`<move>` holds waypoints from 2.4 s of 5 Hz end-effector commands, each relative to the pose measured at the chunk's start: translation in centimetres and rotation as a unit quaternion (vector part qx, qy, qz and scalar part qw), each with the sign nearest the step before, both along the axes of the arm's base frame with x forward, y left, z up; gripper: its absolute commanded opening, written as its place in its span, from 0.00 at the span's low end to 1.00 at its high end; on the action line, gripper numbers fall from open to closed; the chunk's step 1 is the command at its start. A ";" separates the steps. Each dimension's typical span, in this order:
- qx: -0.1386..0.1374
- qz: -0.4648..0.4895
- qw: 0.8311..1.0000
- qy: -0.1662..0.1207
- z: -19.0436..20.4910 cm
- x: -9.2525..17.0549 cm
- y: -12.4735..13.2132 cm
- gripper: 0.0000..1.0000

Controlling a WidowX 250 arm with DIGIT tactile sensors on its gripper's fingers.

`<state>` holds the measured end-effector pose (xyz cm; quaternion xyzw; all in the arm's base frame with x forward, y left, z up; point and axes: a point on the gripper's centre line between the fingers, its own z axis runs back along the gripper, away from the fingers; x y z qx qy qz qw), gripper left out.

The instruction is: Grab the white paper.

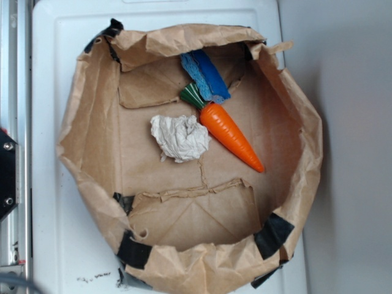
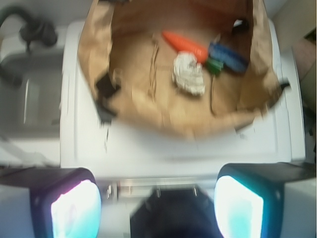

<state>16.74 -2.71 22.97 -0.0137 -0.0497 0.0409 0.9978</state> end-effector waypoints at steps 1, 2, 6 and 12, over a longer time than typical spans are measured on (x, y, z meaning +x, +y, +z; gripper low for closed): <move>0.008 0.002 1.000 -0.026 -0.9 6.4 -0.2 1.00; 0.008 0.002 1.000 -0.026 -0.9 6.4 -0.2 1.00; 0.001 0.009 0.999 -0.050 -3.6 6.9 0.4 1.00; 0.015 0.027 0.993 -0.110 -11.7 8.9 7.2 1.00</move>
